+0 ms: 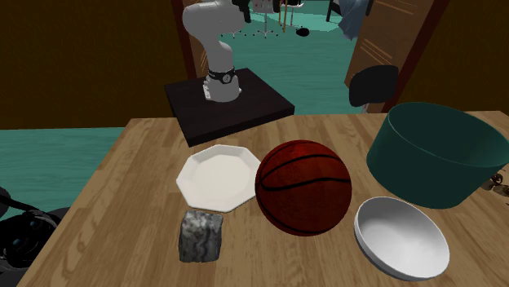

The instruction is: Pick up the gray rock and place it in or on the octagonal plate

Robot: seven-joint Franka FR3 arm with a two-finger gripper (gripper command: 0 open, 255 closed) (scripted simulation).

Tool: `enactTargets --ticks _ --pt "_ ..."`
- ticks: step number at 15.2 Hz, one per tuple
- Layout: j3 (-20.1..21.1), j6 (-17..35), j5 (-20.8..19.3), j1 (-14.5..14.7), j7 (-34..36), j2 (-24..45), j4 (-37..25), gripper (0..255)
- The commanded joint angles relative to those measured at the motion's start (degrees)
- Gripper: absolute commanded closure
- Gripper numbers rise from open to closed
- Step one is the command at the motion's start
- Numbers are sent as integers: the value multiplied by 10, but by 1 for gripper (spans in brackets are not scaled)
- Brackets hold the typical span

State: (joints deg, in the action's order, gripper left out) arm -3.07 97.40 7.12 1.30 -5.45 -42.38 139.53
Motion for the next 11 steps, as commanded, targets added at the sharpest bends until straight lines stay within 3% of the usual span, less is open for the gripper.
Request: enactTargets --ticks 1,11 --pt "0 0 0 0 0 0 0 0" --pt "-115 42 70 -28 -46 228 -124 0"
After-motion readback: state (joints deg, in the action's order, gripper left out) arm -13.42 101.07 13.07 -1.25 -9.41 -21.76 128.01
